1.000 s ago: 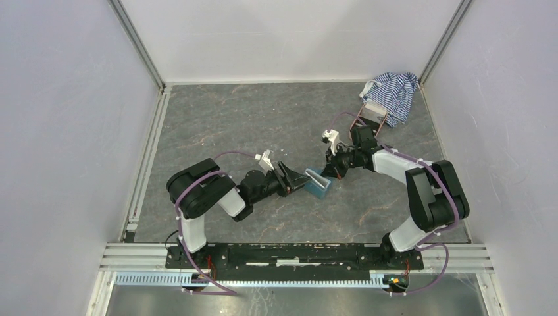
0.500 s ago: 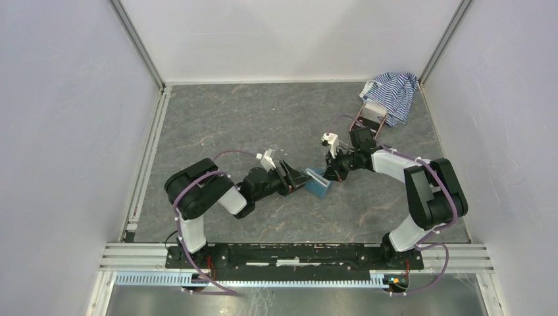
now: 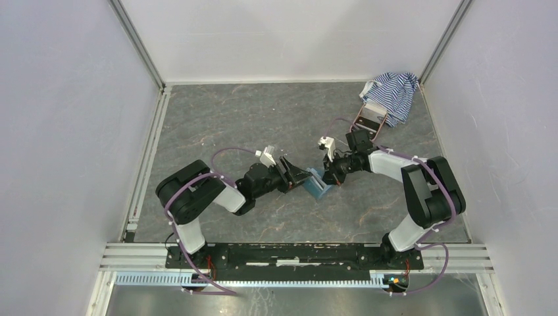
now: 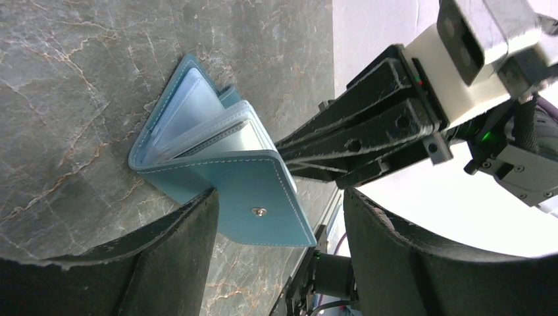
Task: Put the credit cards into the card holder
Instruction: Close the card holder at the center of the board.
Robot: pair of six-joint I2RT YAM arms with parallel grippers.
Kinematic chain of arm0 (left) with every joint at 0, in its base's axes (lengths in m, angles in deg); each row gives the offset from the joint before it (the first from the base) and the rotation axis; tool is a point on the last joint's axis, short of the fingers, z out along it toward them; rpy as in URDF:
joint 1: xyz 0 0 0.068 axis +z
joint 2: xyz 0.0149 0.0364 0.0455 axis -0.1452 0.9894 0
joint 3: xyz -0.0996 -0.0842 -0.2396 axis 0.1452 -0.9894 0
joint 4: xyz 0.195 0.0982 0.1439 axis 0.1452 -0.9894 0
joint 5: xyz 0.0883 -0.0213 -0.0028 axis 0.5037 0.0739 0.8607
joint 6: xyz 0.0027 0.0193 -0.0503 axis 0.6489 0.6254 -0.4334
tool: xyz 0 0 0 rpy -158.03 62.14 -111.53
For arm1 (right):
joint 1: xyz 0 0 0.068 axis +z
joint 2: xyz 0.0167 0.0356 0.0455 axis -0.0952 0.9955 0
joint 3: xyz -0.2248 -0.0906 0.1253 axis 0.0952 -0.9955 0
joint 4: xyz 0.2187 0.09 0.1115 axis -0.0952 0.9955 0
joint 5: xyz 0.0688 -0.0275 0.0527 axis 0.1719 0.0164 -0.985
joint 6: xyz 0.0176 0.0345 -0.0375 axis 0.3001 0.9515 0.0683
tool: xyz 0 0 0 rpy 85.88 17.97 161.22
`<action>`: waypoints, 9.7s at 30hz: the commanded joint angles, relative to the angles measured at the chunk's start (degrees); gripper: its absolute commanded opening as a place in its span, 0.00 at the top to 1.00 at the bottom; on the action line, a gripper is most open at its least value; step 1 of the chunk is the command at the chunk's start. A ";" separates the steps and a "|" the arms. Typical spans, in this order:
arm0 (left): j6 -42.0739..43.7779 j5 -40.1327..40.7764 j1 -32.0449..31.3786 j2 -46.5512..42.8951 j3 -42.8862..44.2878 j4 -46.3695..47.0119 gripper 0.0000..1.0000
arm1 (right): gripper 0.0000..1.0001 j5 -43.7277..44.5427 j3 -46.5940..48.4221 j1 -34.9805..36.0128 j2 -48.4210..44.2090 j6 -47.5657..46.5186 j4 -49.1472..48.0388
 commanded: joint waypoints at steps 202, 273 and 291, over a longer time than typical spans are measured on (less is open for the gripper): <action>-0.03 -5.06 -2.93 2.13 4.61 4.96 0.25 | 1.00 -32.86 4.64 -13.97 7.68 -92.18 55.87; 0.59 -7.44 -4.41 14.51 12.06 12.87 0.33 | 1.00 -41.01 4.21 -22.05 6.23 -71.79 56.25; 1.48 -8.76 -4.41 17.02 18.62 1.25 0.35 | 1.00 -40.98 4.08 -21.80 6.78 -71.29 56.09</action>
